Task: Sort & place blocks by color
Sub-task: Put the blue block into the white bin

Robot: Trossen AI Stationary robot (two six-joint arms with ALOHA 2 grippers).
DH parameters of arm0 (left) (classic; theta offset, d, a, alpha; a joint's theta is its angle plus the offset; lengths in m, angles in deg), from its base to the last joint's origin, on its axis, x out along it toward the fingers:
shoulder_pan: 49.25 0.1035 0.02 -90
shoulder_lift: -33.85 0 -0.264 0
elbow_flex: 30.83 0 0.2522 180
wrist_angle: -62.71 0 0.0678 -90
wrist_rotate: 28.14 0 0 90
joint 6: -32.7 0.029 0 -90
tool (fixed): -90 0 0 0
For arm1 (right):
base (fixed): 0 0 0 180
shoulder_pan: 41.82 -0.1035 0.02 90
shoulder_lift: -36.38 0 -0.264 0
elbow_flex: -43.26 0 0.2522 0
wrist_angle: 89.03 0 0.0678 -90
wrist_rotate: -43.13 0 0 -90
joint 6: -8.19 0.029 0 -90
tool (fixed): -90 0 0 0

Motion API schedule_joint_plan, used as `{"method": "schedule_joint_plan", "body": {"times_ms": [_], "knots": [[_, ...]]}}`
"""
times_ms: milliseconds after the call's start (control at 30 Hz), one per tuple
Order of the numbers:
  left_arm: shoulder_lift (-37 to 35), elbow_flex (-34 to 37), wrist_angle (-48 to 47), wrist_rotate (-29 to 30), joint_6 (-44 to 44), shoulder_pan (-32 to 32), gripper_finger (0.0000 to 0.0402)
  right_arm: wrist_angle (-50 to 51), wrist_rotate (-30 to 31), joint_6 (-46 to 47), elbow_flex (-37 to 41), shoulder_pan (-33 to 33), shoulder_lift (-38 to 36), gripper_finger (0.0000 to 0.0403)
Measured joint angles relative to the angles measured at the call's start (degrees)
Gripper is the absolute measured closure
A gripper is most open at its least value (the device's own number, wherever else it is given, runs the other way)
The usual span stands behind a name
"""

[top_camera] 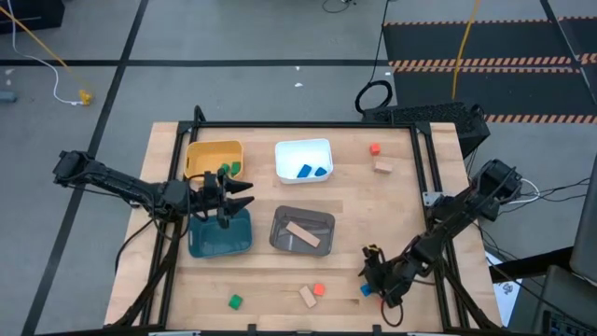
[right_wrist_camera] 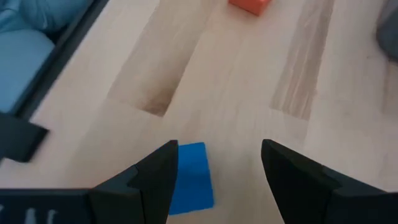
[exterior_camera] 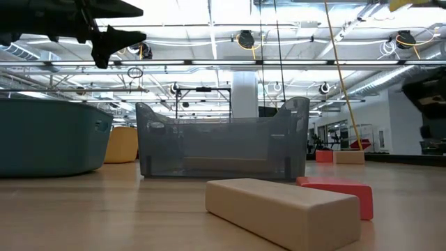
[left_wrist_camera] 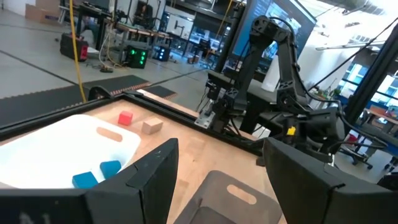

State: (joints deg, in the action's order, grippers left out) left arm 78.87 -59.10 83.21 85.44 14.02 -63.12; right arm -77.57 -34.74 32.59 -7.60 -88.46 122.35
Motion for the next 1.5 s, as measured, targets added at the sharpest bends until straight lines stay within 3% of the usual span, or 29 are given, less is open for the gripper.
{"method": "schedule_joint_plan", "body": {"times_ms": [300,767,1500], "knots": [[0.00,0.00,0.02,0.00,0.00,0.00,0.0167,1.55,5.84,1.34,0.00,-4.09,0.00,0.0179],[-0.02,0.00,0.04,0.04,0.00,0.00,0.0167,1.31,4.18,3.34,-0.02,-4.83,2.08,0.0179],[-0.02,0.00,-0.17,0.11,0.16,0.00,0.0167,1.65,4.60,-5.10,0.04,-2.08,2.08,0.0179]]}}
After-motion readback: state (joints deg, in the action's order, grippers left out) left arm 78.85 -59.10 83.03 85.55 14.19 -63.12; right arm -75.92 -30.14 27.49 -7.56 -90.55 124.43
